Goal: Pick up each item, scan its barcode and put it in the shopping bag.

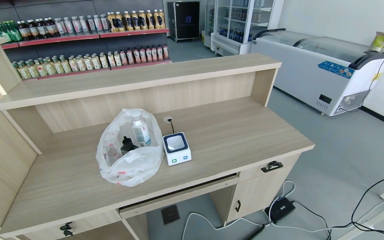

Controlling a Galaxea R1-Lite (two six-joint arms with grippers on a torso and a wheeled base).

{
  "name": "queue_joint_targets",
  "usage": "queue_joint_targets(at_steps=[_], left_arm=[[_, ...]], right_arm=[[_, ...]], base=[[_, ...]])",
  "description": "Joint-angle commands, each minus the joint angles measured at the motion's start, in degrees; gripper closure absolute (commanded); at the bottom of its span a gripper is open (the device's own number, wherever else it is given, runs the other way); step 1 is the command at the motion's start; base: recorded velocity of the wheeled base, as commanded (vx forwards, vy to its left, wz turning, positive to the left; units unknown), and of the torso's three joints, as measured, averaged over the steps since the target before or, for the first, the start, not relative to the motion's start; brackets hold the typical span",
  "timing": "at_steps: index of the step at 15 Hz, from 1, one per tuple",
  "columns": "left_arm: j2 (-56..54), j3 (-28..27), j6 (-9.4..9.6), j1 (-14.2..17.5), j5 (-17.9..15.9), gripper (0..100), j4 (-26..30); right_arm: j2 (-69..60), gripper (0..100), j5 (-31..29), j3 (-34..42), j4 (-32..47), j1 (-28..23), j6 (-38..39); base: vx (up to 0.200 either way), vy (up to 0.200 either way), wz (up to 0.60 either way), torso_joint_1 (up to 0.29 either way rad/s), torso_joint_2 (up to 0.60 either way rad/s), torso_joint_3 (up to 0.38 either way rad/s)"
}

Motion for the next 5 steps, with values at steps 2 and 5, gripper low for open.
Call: queue_joint_targets(at_steps=[2, 5], left_arm=[[0.00, 0.00, -0.02, 0.02, -0.01, 0, -0.07], [0.00, 0.00, -0.02, 0.02, -0.01, 0, -0.07]], right_arm=[[-4.51, 0, 0.00, 0.55, 0.18, -0.29, 0.56], [-4.51, 0, -0.08, 0.55, 0.18, -0.29, 0.56]], base=[[0.000, 0.000, 0.00, -0.063, 0.16, 0.090], [0.000, 0.000, 0.00, 0.000, 0.00, 0.000]])
